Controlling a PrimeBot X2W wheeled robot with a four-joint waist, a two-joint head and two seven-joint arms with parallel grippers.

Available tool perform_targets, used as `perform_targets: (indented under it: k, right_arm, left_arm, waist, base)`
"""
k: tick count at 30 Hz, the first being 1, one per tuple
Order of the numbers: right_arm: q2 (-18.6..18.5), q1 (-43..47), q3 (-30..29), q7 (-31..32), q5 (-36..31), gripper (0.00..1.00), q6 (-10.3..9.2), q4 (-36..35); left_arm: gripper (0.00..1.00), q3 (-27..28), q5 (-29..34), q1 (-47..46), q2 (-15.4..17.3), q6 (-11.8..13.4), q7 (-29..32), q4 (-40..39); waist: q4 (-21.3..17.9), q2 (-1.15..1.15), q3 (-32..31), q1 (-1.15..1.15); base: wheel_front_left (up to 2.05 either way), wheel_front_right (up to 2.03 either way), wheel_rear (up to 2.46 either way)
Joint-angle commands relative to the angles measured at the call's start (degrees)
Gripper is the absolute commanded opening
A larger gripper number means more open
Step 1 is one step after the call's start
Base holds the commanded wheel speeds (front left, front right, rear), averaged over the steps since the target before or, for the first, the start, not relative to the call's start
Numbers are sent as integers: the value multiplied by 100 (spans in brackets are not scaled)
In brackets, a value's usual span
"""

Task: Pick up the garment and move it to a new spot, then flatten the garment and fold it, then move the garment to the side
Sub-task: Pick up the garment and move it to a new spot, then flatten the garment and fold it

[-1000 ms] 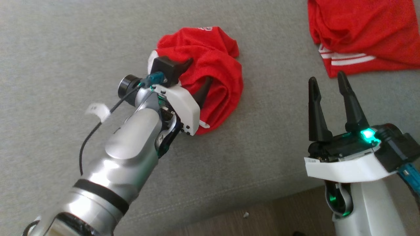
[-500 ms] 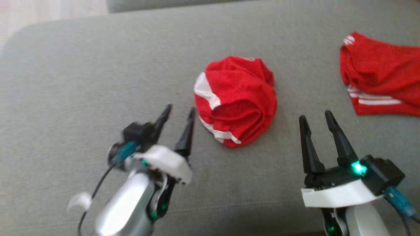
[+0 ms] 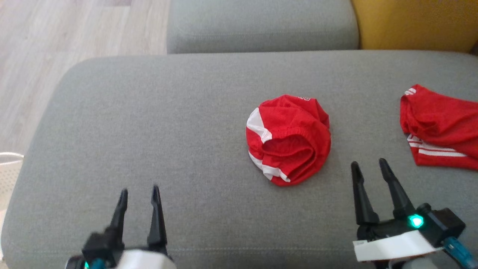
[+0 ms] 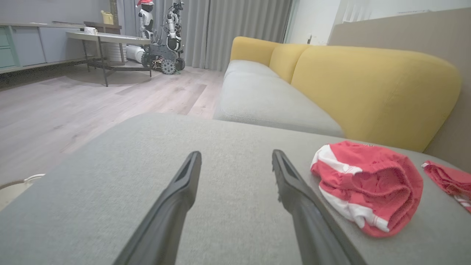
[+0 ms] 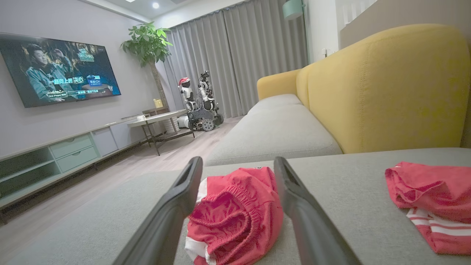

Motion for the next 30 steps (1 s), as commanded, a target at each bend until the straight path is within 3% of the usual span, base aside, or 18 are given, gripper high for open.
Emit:
perform_targets:
  k: [1,10,30]
  right_arm:
    - [1,-50,29,-25,60,100,36,-184]
    - [48,47,-24,-25,32,100,36,-136]
    - [46,38,-50,-25,26,100,36,-101]
  left_arm:
    - [100,257,270,8,-76,36,-69,-264]
    - [100,213,858,241,-146,3,-70,-183]
    - [100,24,826,162,-158,42,-70,-76]
  waist:
    - [-3,0,-84,0]
    - [52,0,-169,0]
    - [-12,0,-149,0]
  base:
    - [0,0,0]
    - [0,0,0]
    - [0,0,0]
